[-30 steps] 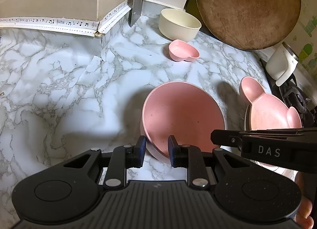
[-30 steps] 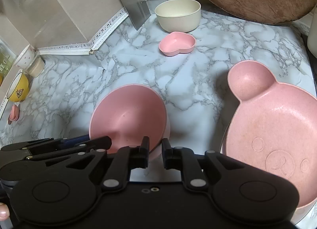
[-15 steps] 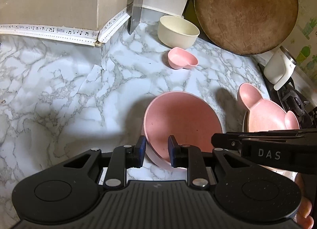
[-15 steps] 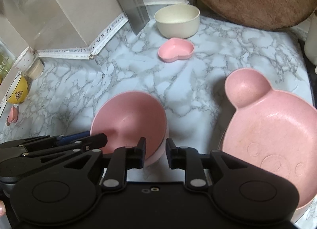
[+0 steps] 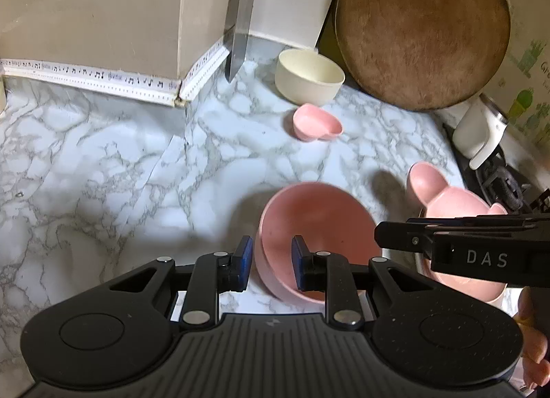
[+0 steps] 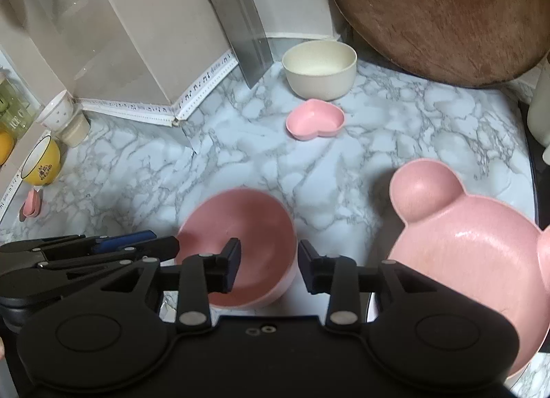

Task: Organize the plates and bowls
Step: 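Lower the pink bowl beside the bear-shaped plate and open both tools, then move both tools to the cream bowl and close them on its rim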

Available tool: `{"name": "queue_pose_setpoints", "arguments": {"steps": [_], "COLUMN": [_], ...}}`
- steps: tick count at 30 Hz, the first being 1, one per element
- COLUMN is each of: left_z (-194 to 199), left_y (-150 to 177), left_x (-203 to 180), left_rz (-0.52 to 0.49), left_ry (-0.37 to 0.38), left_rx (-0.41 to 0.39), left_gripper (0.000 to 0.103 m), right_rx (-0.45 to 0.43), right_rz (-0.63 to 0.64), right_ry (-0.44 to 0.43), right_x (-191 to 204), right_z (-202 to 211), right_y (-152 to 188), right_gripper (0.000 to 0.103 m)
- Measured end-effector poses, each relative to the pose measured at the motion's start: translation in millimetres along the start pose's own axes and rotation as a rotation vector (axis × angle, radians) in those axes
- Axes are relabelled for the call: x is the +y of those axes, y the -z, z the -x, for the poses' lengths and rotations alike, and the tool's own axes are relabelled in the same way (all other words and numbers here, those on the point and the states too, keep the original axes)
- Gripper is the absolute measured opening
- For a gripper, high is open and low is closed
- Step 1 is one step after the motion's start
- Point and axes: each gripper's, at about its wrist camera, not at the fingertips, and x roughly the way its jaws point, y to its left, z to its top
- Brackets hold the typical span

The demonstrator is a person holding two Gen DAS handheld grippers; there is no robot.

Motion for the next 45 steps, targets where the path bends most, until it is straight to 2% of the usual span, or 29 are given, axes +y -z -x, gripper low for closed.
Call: {"name": "queue_pose_setpoints", "arguments": {"steps": [8,13,15,19,23,32,45], "left_z": [12.5,17.7,19.5,19.3,13.8,-0.2,-48.5], "left_y": [-23.8,-37.8,-42.9,-52.8,-61.4,-79.8,-129.4], "left_x": [-2.8,-6.2,-7.2,-12.2,-14.9,-16.4,-20.7], "left_rz": [-0.001,-0.016,-0.019,-0.035,-0.039,-0.030,-0.006], "left_ry": [-0.002,-0.014,-0.016,-0.018,-0.016,-0.042,-0.087], "left_rx": [-0.062,-0.111,-0.129,-0.154,-0.157,-0.191,-0.164], "left_gripper": [0.025,0.036,0.049,0.050,0.051,0.078,0.079], "right_rx": [-0.049,-0.089,-0.109,-0.130,-0.152,-0.206,-0.166], "right_rz": [0.022,0.040,0.057,0.081,0.090,0.101,-0.038], "right_ry": [0.001,0.007,0.014,0.017,0.018,0.046,0.038], "right_x": [-0.8,-2.0,-2.2,-3.0,-6.9,-25.9,-69.9], "right_z": [10.8,17.3,19.7,22.3,21.8,17.2,-18.7], "right_y": [-18.5,-32.7,-37.2,-46.3,-55.4,-77.5,-134.1], "right_gripper": [0.047,0.056,0.061,0.065,0.079,0.101,0.101]}}
